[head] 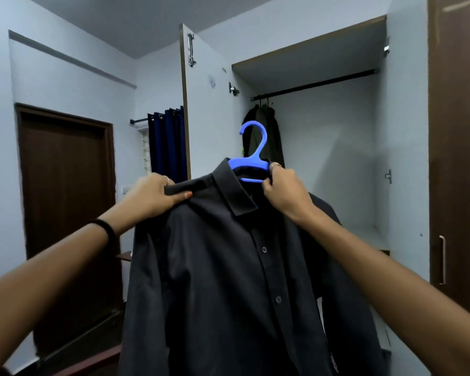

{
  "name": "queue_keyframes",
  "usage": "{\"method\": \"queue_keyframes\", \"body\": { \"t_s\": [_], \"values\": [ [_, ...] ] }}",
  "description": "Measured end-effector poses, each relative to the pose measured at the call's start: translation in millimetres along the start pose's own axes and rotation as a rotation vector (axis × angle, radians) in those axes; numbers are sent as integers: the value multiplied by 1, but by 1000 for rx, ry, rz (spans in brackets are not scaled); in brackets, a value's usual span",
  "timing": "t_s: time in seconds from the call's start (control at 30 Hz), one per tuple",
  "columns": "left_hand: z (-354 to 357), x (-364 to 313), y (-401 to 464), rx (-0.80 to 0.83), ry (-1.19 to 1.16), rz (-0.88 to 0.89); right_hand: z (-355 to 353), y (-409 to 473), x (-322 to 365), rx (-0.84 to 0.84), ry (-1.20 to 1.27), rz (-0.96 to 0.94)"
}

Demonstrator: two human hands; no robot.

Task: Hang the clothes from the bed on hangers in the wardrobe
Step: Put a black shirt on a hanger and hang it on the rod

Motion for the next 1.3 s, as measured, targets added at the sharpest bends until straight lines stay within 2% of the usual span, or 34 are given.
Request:
{"method": "queue_keyframes", "body": {
  "t_s": [0.2, 0.57, 0.73, 1.07, 1.17, 1.3],
  "values": [
    [46, 10, 62, -27, -137, 51, 35, 40, -35, -71, -57, 43],
    [125, -17, 192, -204, -286, 109, 80, 138, -134, 34, -82, -17],
    [169, -49, 272, -308, -336, 175, 101, 208, -203, -60, 25, -17],
    [274, -109, 442, -243, -510, 269, 160, 346, -338, -355, -4, 48],
    [301, -109, 484, -215, -540, 252, 181, 377, -365, -415, 26, 23],
    [328, -105, 545, -221, -587, 276, 210, 416, -398, -580, 149, -60]
  ]
}}
Point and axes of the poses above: each hand's wrist, its own y-axis towards the middle knuckle, its own z-axis out of the palm, x = y × z, the point moved 6 cm from there along y, towards the middle knuckle, and after that the axes turned 3 degrees about -z, right-handed, at the moved point
